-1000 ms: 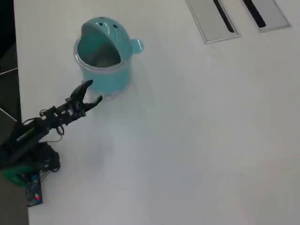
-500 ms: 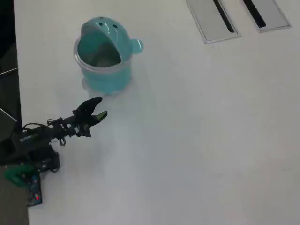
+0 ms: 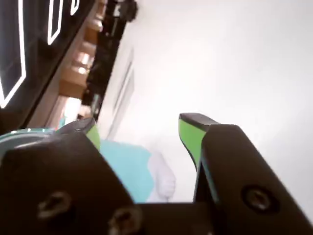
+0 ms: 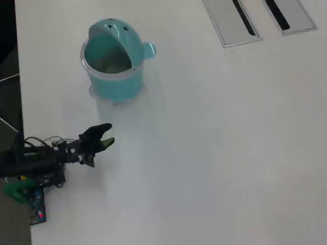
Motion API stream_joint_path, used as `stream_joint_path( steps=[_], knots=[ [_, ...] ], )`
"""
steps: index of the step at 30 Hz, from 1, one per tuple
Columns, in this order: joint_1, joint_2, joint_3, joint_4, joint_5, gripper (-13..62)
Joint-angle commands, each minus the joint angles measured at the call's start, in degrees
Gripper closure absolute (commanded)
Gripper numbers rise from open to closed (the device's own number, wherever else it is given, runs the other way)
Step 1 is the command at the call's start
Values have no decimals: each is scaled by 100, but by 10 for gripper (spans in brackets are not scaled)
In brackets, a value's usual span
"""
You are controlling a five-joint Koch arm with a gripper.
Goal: Grasp RGB lego blocks and put them in the bin one by one.
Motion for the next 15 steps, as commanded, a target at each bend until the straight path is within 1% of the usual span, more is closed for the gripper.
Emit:
stream_joint_path(
  steps=[1, 9, 15],
  knots=[
    [79, 343, -35, -1055, 141, 197],
    [158, 343, 923, -2021, 404, 197],
    [211, 343, 1336, -2180, 694, 196]
  ],
)
